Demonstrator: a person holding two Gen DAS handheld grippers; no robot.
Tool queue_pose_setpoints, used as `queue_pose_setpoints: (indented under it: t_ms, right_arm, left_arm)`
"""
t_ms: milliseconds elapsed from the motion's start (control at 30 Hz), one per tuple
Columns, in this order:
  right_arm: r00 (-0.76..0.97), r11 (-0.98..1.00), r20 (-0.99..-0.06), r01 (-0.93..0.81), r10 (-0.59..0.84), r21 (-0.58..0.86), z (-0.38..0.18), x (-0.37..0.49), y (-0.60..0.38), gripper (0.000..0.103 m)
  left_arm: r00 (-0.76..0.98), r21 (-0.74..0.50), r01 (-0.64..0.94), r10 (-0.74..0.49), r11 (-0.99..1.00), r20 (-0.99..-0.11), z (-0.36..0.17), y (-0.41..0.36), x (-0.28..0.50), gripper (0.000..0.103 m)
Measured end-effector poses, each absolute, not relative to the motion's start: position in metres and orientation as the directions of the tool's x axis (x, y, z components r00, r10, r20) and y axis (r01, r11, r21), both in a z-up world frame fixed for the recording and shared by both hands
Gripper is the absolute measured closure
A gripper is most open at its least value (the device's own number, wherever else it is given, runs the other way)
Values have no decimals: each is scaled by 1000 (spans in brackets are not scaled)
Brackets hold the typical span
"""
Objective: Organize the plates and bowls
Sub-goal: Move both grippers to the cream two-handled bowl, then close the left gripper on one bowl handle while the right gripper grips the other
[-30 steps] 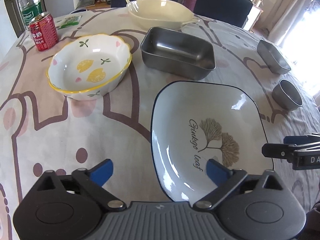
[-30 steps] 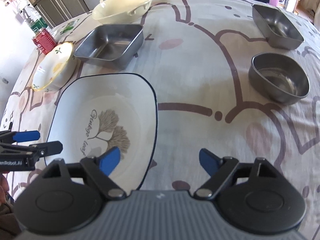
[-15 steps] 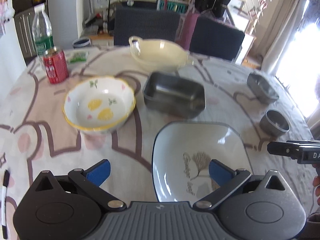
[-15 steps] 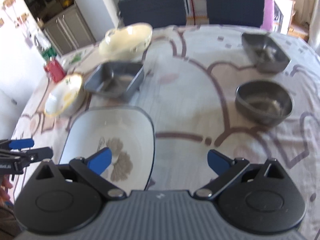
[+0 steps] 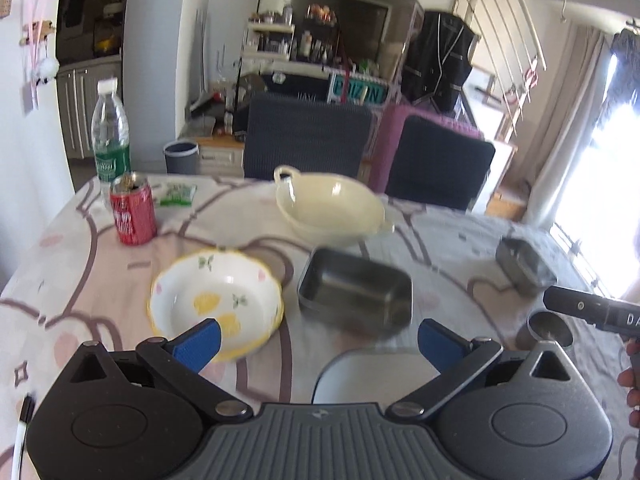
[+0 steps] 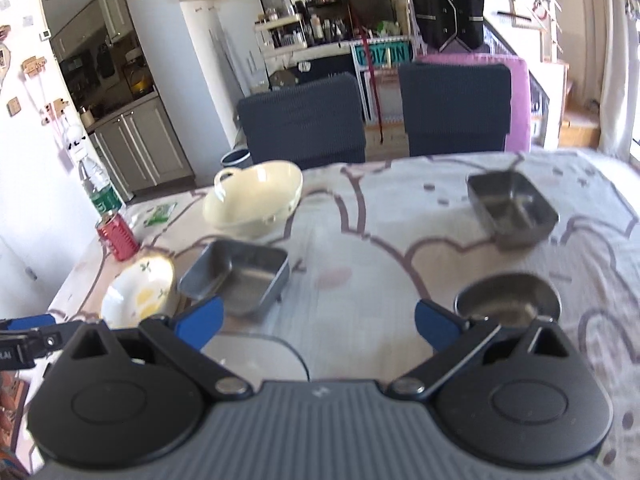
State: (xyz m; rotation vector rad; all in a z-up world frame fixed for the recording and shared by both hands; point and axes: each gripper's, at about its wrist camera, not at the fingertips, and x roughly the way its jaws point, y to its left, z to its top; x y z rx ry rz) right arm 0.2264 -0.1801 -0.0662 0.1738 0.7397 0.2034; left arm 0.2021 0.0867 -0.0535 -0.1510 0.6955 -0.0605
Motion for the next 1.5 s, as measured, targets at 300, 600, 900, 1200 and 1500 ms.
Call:
queue_pose_setpoints:
  t_ms: [300,600,900,1200,1500]
  right_arm:
    - [750,912,-528,-258,398,320,-58,288,-168,0]
    - [649,735,-488,-166,584,658,-97,403,-165,24]
    - [567,672,-590,85,574,736,-178,466,-150,60]
    - [648,659,-560,117,516,743,-198,473,-145,90]
    - [704,700,-597,199,385,686,-190,475,-212,95]
  left_arm:
    - [837,-94,20,-68,995,-542,-34,92,276,0]
    - [853,-75,87,-113,993,-509,-37,103,369,0]
    - [828,-105,69,-116,992,-549,-62,116,418,0]
    - [801,-156,41,-126,987,-586,-71,115,442,1]
    - [748,-220,72,-199,973,-634,-82,99,460,21]
